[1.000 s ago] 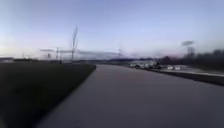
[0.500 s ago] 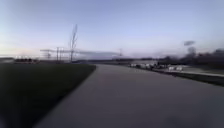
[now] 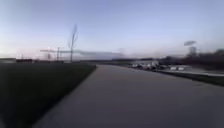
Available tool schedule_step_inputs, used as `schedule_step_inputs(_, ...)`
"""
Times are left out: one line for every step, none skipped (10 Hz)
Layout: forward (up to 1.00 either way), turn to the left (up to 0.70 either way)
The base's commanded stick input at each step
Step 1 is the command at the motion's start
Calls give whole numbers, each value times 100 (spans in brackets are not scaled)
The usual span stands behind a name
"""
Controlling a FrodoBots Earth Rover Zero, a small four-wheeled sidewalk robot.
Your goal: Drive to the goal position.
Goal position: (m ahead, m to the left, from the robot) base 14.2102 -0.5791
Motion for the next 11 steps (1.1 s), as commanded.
schedule_step_inputs(100, 1)
schedule_step_inputs(100, 1)
schedule_step_inputs(100, 1)
schedule_step_inputs(100, 1)
schedule_step_inputs(100, 1)
schedule_step_inputs(100, 1)
schedule_step_inputs(100, 1)
schedule_step_inputs(100, 1)
schedule_step_inputs(100, 1)
schedule_step_inputs(100, 1)
schedule_step_inputs(100, 1)
